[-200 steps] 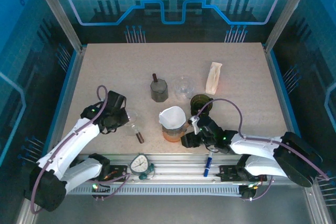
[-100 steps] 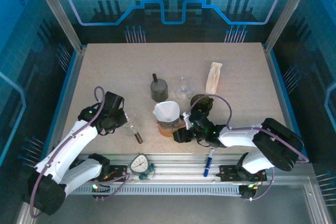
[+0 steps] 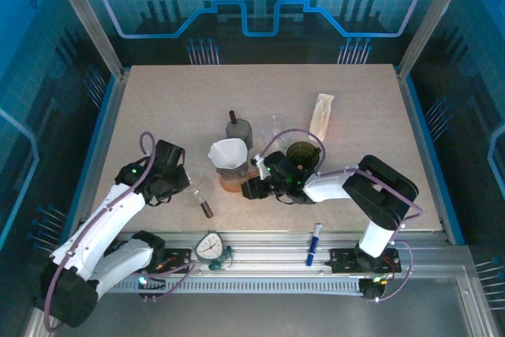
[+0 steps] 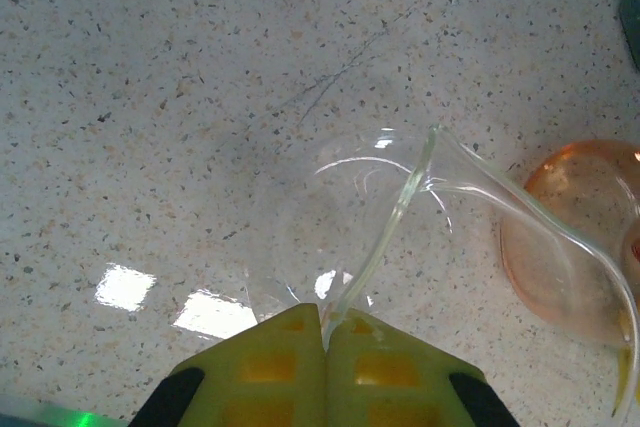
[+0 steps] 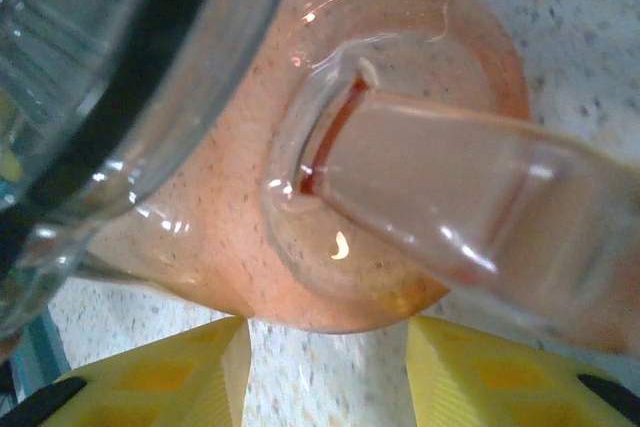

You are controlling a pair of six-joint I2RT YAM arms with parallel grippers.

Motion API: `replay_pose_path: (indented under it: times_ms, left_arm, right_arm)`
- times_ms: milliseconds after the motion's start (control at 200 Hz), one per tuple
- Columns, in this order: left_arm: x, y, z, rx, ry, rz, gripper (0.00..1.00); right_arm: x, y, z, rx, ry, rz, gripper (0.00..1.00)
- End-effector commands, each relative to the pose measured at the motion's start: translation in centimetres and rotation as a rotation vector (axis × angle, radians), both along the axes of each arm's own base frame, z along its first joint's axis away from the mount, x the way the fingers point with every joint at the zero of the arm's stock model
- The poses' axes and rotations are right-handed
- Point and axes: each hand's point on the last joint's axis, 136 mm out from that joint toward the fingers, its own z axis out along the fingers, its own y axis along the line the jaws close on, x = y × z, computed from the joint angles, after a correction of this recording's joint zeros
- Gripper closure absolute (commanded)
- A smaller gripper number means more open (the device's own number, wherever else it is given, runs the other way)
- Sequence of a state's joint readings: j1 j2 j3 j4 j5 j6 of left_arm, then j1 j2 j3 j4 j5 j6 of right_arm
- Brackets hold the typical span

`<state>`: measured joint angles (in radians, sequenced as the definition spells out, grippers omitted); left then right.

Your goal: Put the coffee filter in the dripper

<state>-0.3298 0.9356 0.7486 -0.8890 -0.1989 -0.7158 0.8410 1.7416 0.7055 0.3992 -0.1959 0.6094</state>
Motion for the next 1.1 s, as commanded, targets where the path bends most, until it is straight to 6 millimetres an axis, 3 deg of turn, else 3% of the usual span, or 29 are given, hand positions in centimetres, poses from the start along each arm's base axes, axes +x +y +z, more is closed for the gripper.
replay_pose_path:
  times_ms: [0,480,725,905,1091]
  left_arm:
    - [0.1,0.5,0.6,0.008,-0.028,0.011,1.00]
    - [0.0,0.3,0.2,-0.013,-0.032,0.022,1.00]
    - [0.2,0.1,0.0,-0.019,-0.033,0.022,1.00]
    - [0.4,-0.1,-0.1,-0.028,-0.033,0.019,1.00]
    - [0.8,-0.3,-0.1,-0.035,-0.040,0.015,1.00]
  right_arm:
    - [2.0,1.7,1.1,0.042,-0.036,0.001,0.56]
    - [7.5,6.2,0.6,0.058,-0.036,-0.087,0.59]
    - [9.3,8.2,0.2,0.061,-0.024,-0.096,0.59]
    - [9.8,8.7,0.1,0.065,-0.011,-0.108,0.58]
    - [8.5,7.7,0.9,0.080,-0.006,-0.115,0.52]
